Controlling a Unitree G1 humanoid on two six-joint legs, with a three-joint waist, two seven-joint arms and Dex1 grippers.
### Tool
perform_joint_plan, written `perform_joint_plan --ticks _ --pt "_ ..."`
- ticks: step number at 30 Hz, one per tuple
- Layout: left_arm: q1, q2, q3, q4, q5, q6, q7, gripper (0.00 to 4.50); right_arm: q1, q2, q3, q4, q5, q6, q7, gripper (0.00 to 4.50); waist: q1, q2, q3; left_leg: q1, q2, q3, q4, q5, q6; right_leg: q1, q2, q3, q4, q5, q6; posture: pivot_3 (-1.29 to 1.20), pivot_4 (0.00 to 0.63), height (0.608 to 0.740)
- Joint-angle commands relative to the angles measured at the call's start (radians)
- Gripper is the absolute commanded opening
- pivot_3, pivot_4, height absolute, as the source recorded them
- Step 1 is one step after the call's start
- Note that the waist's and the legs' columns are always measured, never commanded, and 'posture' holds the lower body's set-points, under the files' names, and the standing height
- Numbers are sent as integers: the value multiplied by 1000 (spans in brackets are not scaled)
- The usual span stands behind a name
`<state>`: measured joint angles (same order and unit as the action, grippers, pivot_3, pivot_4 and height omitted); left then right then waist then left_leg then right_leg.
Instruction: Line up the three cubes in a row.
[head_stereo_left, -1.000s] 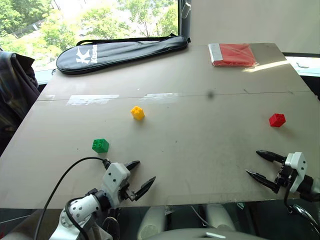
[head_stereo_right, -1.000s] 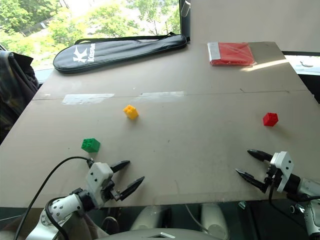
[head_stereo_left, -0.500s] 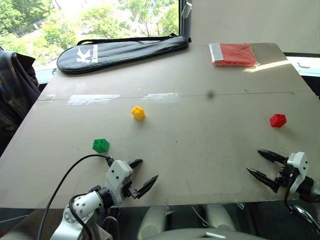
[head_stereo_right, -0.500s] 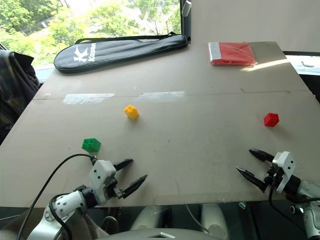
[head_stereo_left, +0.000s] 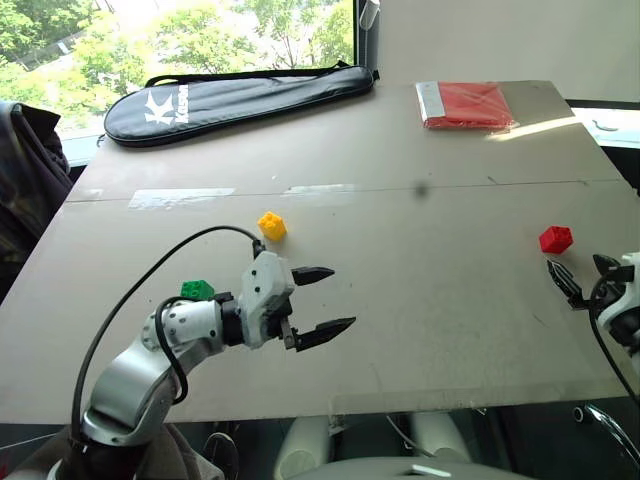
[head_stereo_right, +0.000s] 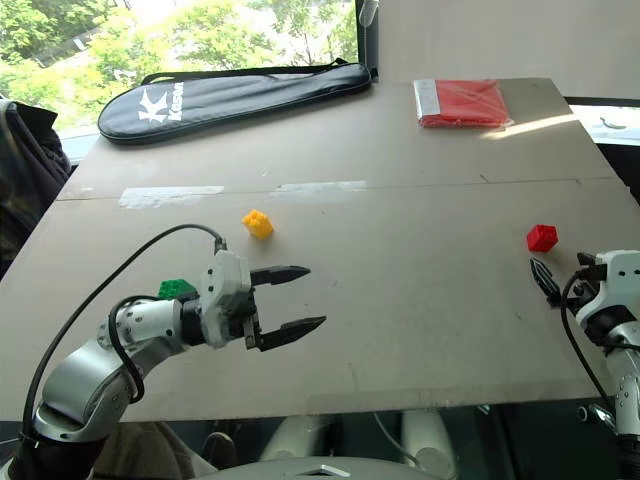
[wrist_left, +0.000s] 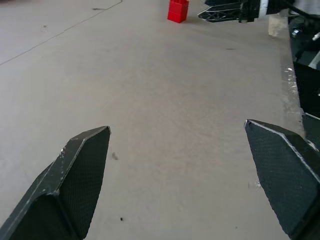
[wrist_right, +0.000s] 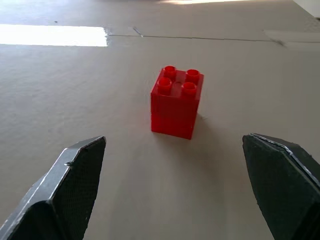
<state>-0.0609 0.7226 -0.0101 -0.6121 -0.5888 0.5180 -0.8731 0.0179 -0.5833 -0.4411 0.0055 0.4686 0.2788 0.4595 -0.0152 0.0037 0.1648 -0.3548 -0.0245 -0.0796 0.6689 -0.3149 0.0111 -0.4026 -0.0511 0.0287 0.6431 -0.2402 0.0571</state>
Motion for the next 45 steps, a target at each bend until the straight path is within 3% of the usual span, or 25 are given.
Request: perform_joint_plan --ticks 1,13,16,19,21,24,28,32,39,41,45 --pt "-101 28 -7 -38 -51 69 -13 4422 -66 -8 6 16 -19 63 -51 4500 1 0 0 0 0 0 0 0 -1 0 0 0 0 0 0 0 150 740" --pt "-304 35 -1 -45 -136 160 -30 4422 -228 52 41 159 -121 49 -160 4500 2 0 0 -10 0 -1 0 2 -3 -9 1 -1 1 0 0 0 150 740" --pt "-315 43 -8 -40 -136 155 -38 4500 -246 61 40 187 -131 39 -168 3663 1 0 0 -9 -1 0 0 2 -3 -9 1 0 1 0 0 0 150 740" --pt "-327 44 -16 -37 -129 153 -43 4500 -261 65 39 211 -147 19 -175 2019 0 0 0 -8 -1 0 1 2 -3 -9 1 0 2 0 0 0 150 740" --pt "-331 42 -17 -36 -129 152 -44 4500 -266 65 40 219 -152 11 -170 1271 0 0 0 -8 -1 0 1 2 -3 -9 1 0 3 0 0 0 150 740" --pt "-330 43 -17 -36 -128 150 -47 4500 -264 58 52 222 -149 -2 -127 1286 0 0 0 -8 -1 1 1 2 -3 -9 1 1 3 0 0 0 150 740" --pt "-309 52 -15 -34 -117 139 -57 4500 -238 2 118 190 -117 -46 117 1286 -1 0 0 -8 -1 1 1 2 -3 -9 1 1 3 0 0 0 150 740" --pt "-286 79 -19 -21 -104 122 -94 4500 -232 -49 212 201 -53 -120 476 1286 -4 0 0 -8 0 1 1 2 -2 -9 2 1 3 0 0 0 150 740" --pt "-217 162 5 -27 -86 91 -182 4500 -348 -56 314 415 11 -376 1070 1286 -6 -1 1 -7 0 1 2 1 -2 -8 2 1 4 0 0 0 150 740" --pt "-196 175 13 -36 -87 82 -187 4500 -393 -62 366 462 -8 -411 1147 1286 -7 -2 1 -7 0 1 2 1 -2 -8 2 1 3 1 0 0 150 740" --pt "-141 196 29 -56 -59 67 -177 4500 -468 -83 526 494 -30 -459 1155 1286 -6 -2 2 -7 0 0 2 2 -3 -9 1 0 4 1 0 0 150 740"
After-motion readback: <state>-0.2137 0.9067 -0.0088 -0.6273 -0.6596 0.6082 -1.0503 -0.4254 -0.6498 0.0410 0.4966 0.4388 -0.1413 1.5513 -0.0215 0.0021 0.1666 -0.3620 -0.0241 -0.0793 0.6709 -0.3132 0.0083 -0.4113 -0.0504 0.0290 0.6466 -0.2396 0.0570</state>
